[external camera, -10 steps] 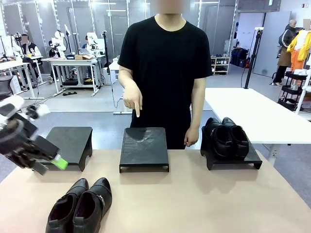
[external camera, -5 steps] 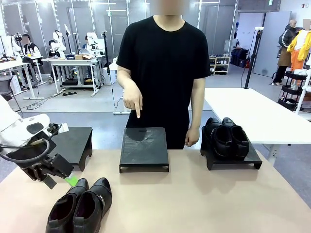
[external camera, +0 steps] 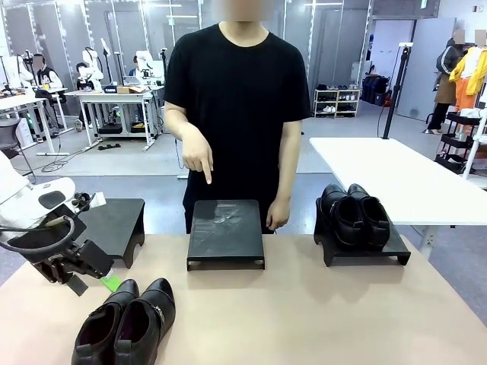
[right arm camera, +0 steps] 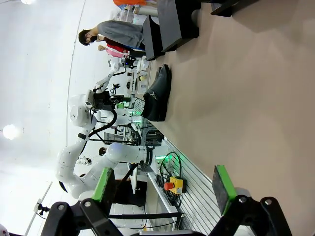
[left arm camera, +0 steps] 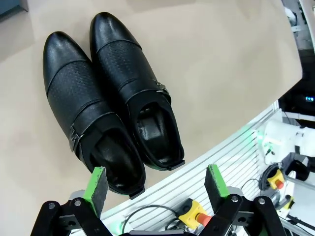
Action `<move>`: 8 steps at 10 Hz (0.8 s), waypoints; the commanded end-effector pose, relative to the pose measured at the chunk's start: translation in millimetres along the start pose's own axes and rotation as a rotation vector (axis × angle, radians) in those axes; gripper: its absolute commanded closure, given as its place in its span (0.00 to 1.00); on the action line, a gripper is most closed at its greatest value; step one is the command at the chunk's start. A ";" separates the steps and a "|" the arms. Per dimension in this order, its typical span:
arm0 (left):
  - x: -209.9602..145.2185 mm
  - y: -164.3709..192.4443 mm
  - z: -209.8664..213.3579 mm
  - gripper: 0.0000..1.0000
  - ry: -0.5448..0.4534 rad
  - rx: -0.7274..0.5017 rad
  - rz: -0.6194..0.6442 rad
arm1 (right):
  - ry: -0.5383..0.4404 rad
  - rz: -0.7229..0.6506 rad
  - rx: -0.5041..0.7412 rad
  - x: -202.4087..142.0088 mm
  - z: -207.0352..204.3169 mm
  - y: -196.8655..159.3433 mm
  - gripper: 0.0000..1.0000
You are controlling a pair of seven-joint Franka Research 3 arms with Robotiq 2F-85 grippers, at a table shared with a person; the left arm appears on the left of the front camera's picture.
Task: Place the shoes on the stand as instructed by the person.
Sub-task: Pick up another pair of Shoes and place it on the Shoes Stand indicated by the person.
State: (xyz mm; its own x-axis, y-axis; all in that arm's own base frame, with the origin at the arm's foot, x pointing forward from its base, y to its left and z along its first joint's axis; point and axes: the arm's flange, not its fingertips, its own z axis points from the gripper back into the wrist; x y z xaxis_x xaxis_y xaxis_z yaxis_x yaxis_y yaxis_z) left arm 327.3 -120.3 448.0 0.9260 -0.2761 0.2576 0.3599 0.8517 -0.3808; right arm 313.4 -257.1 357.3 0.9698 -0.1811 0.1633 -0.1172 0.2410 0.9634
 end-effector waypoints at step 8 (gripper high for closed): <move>15.6 3.3 -73.2 0.00 0.054 0.098 0.322 | 0.011 0.005 -0.002 -3.8 -0.3 2.6 0.00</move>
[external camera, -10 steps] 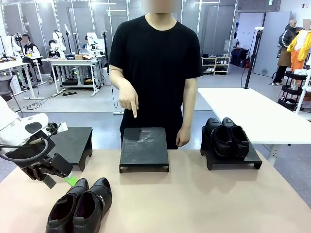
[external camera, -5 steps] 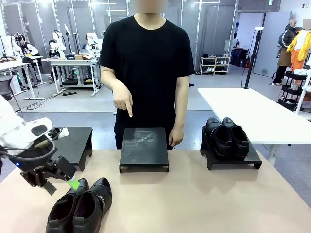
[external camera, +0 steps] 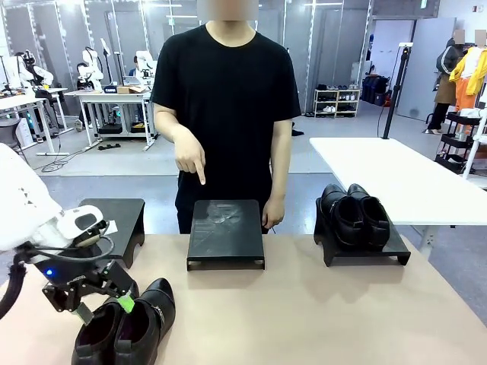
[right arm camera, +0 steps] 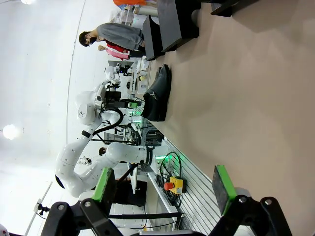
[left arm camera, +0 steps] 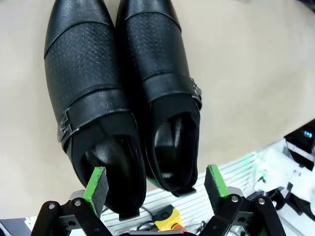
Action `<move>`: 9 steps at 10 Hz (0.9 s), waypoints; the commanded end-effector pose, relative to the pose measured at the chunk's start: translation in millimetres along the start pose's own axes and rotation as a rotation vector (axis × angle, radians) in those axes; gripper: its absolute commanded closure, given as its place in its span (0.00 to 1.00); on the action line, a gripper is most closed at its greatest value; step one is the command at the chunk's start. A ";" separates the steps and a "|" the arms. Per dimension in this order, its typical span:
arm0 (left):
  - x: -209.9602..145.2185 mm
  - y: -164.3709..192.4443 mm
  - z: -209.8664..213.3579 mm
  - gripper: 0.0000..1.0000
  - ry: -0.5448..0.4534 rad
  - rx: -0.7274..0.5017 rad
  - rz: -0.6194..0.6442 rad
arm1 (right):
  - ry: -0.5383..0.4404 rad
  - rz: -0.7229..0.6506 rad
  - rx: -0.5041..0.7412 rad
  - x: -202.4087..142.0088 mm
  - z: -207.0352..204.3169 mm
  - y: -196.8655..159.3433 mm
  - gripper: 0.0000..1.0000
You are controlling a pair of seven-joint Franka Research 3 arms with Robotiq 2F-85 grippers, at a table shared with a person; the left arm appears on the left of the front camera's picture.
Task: Place the shoes on the stand as instructed by the person.
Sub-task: Pick up another pair of Shoes and place it on the Shoes Stand indicated by the person.
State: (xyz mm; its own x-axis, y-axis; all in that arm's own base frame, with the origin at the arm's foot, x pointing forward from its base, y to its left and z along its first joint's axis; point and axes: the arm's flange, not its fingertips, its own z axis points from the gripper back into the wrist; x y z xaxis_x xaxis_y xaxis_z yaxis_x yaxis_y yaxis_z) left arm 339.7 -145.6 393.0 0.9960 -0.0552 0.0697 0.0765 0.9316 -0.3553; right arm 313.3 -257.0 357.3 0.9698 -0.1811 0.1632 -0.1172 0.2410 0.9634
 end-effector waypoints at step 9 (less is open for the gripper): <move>20.6 -3.6 -58.8 0.13 -0.053 0.160 0.086 | 0.011 0.005 -0.002 -3.8 -0.3 2.5 0.00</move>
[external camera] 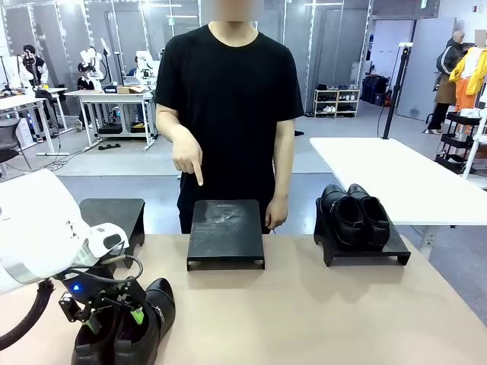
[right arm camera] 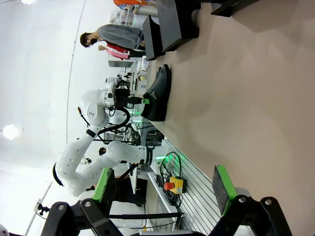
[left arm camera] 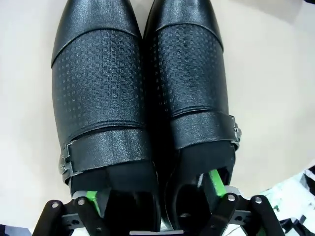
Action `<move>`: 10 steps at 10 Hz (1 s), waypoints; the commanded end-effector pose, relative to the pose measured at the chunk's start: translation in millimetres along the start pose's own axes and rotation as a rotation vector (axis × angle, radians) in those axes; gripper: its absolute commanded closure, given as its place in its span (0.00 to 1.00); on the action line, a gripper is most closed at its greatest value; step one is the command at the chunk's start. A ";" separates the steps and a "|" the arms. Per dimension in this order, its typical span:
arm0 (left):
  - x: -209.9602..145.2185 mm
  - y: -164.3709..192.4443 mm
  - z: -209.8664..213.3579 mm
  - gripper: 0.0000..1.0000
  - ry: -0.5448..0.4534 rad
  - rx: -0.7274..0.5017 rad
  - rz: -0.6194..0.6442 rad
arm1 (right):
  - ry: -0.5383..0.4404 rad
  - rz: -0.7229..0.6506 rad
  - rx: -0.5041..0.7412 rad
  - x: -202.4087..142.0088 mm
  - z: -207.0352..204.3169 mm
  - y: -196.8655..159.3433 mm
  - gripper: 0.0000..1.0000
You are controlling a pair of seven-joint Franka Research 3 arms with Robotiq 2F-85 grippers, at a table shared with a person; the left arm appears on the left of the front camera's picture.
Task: Place the shoes on the stand as instructed by the person.
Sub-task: Pick up another pair of Shoes and place it on the Shoes Stand indicated by the person.
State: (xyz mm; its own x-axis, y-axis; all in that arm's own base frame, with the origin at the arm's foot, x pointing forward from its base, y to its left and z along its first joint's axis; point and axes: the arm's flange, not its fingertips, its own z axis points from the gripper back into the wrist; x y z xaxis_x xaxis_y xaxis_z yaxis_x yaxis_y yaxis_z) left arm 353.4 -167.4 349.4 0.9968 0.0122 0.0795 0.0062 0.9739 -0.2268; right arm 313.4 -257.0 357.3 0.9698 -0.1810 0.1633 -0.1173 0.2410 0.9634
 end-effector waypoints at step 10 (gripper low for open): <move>-1.9 -7.2 -7.2 1.00 -0.002 0.093 0.018 | 0.011 0.005 -0.002 -3.8 -0.2 2.5 0.00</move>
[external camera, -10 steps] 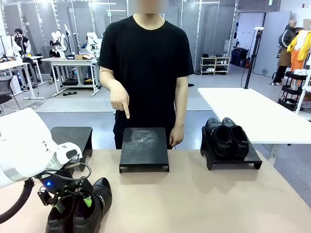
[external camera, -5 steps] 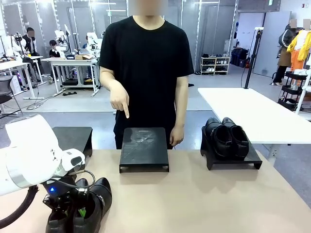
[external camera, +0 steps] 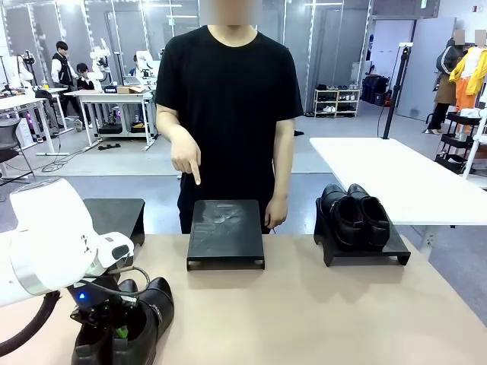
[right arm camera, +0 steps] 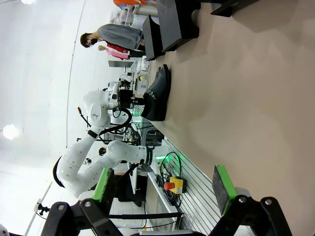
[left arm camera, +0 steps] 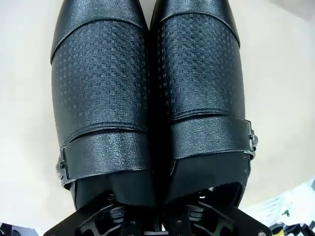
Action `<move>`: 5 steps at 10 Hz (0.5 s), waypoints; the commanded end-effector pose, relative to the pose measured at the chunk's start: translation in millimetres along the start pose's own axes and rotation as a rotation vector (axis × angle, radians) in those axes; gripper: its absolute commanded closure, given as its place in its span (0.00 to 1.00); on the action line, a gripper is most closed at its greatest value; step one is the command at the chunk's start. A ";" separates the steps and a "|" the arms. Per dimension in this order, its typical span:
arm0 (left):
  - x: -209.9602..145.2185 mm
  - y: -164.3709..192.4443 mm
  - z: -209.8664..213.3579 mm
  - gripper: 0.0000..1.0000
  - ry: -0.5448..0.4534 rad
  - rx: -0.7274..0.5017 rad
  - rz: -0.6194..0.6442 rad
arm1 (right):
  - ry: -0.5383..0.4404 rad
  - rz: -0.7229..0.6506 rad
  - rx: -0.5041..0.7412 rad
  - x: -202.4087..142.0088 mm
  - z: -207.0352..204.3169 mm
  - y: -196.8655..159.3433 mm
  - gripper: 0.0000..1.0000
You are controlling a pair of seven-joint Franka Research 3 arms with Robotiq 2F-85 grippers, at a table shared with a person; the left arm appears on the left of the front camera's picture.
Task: Place the shoes on the stand as instructed by the person.
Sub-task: Pick up another pair of Shoes and place it on the Shoes Stand indicated by the person.
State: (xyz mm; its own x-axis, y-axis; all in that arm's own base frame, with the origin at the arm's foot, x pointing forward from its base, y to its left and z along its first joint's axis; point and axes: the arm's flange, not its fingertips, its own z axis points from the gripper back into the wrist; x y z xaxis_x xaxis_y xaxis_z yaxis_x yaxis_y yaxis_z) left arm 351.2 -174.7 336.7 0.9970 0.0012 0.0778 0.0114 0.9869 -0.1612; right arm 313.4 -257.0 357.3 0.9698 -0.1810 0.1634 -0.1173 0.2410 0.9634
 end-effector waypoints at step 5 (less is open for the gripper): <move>-3.1 7.3 94.6 1.00 -0.085 -0.079 -0.012 | 0.011 0.005 -0.002 -3.8 -0.3 2.5 0.00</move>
State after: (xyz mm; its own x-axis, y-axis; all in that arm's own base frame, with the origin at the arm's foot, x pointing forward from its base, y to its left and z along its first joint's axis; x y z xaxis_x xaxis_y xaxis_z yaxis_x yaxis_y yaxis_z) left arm 350.3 -151.7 396.0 0.9905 0.0280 0.1344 0.0005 0.9782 -0.2078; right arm 313.3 -256.8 357.3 0.9699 -0.1806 0.1632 -0.1173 0.2408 0.9635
